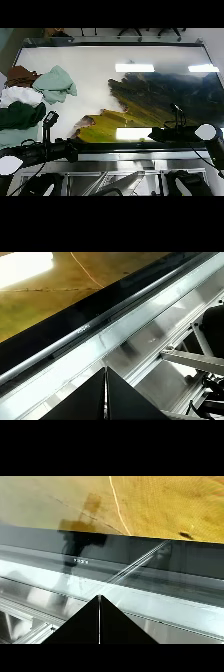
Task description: Fold the shirts.
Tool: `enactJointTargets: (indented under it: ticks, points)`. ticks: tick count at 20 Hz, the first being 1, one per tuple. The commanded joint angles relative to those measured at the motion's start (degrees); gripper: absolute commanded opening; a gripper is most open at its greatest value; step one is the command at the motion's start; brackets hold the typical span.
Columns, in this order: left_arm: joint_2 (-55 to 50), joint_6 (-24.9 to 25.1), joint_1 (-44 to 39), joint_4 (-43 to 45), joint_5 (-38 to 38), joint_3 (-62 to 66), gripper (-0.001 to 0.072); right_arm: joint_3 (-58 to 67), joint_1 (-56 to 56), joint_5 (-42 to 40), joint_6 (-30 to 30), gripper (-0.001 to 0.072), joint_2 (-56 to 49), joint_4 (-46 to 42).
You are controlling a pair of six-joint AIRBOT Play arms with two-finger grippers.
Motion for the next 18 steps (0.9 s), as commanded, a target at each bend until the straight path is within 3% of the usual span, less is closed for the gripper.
enactJointTargets:
  ticks: [1, 14, 18]
  points:
    - [0.0, 0.0, 0.0, 0.0, 0.0, 0.0, 0.0016, 0.0, 0.0, 0.0, 0.0, 0.0015, 0.0, 0.0]
    - [0.0, 0.0, 0.0, 0.0, 0.0, 0.0, 0.0016, 0.0, 0.0, 0.0, 0.0, 0.0015, 0.0, 0.0]
    - [0.0, 0.0, 0.0, -0.3, 7.1, 0.0, 0.0016, 0.0, 0.0, -1.7, 0.0, 0.0015, 0.0, 0.2]
